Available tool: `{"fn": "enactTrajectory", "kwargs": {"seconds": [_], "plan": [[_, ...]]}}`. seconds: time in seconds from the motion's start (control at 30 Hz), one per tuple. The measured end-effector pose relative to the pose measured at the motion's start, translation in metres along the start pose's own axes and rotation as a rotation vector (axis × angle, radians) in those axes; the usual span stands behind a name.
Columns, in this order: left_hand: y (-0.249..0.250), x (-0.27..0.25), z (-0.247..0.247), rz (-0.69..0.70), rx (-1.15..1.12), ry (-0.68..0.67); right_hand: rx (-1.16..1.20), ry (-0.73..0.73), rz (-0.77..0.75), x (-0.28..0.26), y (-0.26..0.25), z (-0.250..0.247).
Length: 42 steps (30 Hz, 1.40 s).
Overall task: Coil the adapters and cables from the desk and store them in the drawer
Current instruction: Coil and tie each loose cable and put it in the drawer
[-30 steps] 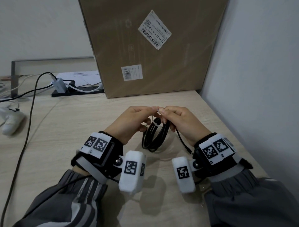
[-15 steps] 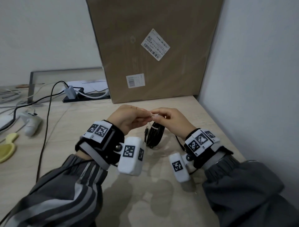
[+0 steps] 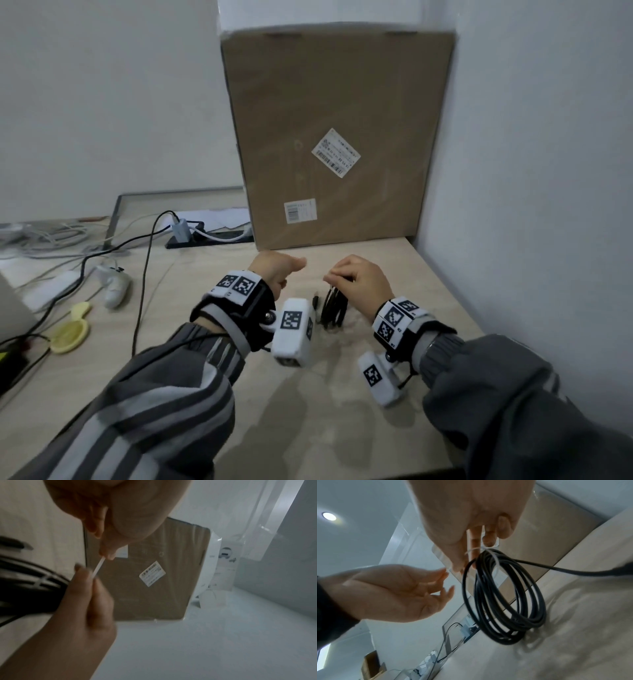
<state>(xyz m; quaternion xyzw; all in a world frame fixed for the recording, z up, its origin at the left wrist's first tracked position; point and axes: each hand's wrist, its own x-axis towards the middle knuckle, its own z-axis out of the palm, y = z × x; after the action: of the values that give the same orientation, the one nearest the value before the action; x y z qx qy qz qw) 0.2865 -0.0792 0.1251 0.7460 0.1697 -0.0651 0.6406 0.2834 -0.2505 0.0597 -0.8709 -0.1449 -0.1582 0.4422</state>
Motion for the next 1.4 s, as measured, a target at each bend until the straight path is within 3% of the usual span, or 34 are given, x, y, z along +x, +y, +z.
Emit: {"fn": "enactTrajectory", "kwargs": {"seconds": [0.13, 0.23, 0.43, 0.57, 0.77, 1.0, 1.13, 1.27, 1.33, 1.4], "plan": [[0.006, 0.002, -0.033, -0.037, -0.061, 0.042, -0.152, -0.062, -0.020, -0.002, 0.005, -0.013], [-0.001, 0.001, -0.038, 0.015, -0.039, 0.148, -0.174, -0.067, 0.023, -0.003, -0.003, -0.014], [-0.013, -0.009, -0.040, 0.081, -0.055, 0.088, 0.067, -0.208, 0.152, -0.022, -0.019, -0.024], [-0.014, -0.028, -0.036, 0.107, -0.217, -0.003, 0.144, -0.255, 0.229, -0.032, -0.028, -0.026], [-0.010, -0.053, -0.031, 0.233, -0.359, -0.026, -0.165, -0.195, 0.165, -0.044, -0.048, -0.027], [-0.009, -0.074, -0.037, 0.292, -0.368, 0.033, -0.098, -0.216, 0.157, -0.061, -0.060, -0.043], [-0.013, -0.088, -0.042, 0.325, -0.396, -0.021, 0.015, -0.171, 0.166, -0.070, -0.066, -0.049], [-0.021, -0.109, -0.036, 0.380, -0.242, -0.143, 0.423, 0.085, 0.341, -0.075, -0.068, -0.055], [-0.027, -0.116, -0.029, 0.328, -0.110, -0.158, 0.638, 0.162, 0.413, -0.082, -0.072, -0.062], [-0.037, -0.123, -0.021, 0.181, -0.043, -0.206, 0.804, 0.212, 0.438, -0.091, -0.074, -0.069]]}}
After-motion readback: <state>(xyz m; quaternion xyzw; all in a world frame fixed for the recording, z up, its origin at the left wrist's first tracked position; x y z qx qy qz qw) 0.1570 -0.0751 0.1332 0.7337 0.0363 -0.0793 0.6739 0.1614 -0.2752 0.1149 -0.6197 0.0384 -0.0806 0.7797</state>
